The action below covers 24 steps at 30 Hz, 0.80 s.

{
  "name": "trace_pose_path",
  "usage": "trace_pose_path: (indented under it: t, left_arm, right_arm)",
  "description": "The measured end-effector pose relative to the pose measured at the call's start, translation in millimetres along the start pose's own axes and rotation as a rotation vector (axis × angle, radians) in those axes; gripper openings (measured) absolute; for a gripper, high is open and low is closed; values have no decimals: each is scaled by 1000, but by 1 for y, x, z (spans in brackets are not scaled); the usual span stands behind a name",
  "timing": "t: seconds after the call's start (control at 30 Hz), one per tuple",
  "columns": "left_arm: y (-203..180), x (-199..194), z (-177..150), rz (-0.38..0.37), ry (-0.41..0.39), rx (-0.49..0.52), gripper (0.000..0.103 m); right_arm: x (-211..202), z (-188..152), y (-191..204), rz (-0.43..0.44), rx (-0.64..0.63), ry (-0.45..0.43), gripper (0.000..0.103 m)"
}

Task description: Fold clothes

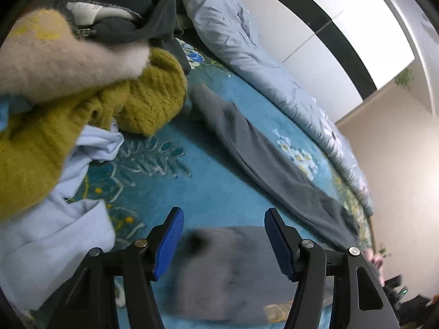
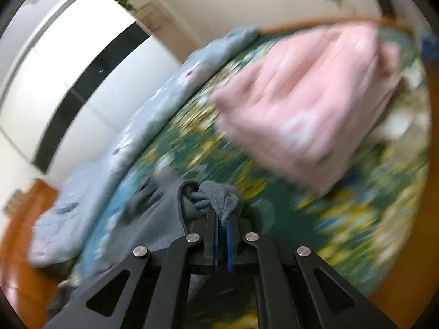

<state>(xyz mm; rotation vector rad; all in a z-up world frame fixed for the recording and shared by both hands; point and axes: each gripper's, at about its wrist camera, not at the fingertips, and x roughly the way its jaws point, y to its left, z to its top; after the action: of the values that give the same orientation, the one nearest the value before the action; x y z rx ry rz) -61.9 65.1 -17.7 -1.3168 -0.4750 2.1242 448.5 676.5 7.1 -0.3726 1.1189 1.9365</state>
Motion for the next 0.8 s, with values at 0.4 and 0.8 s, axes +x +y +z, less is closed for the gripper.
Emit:
trace_pose_path:
  t: [0.4,0.8]
  left_arm:
    - [-14,58,29,14,73,-4,66]
    - [-36,103,63,76,82,36,66]
  right_arm:
    - [-33,-3,11,-108,-214,36,37]
    - [125,29,118,-14,-423,288,53]
